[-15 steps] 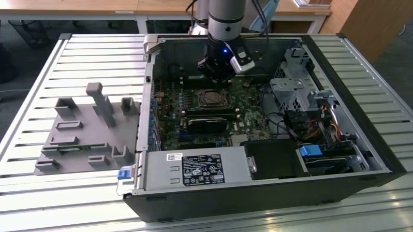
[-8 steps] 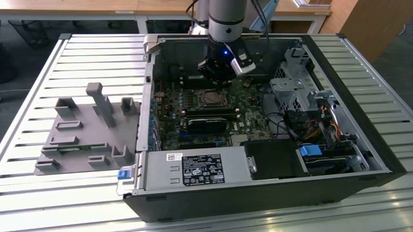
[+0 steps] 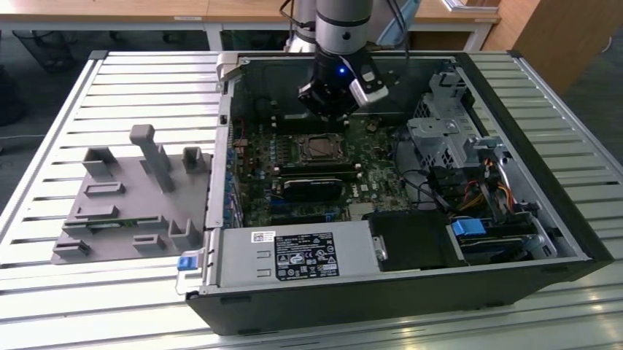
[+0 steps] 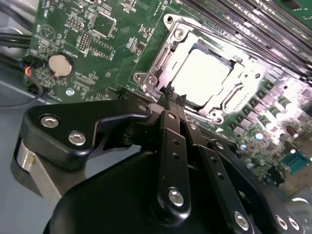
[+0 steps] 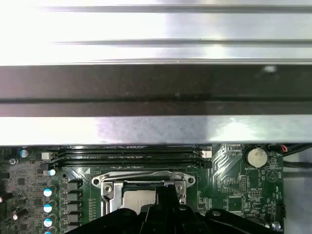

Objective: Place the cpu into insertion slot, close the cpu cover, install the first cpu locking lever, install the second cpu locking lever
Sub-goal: 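Install the second cpu locking lever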

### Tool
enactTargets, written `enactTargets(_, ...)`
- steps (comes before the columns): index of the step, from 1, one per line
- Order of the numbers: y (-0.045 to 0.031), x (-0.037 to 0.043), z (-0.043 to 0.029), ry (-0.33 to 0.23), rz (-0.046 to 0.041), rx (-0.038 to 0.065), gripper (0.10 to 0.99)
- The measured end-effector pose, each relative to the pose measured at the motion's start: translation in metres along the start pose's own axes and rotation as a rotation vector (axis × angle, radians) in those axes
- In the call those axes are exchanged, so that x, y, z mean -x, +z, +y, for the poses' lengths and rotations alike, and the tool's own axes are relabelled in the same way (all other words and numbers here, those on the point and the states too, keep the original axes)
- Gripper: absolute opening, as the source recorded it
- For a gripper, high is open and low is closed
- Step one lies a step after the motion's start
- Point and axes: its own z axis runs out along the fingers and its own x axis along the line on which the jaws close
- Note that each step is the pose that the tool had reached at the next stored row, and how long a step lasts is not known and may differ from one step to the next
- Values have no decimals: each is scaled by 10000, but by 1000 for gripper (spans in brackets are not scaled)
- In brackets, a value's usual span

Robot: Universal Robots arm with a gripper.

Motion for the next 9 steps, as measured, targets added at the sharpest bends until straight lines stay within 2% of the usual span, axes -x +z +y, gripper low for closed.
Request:
enactTargets(4,-80,3,1,2,54,4,106)
enactTargets(9,-92,5,-42,3,93,3,106)
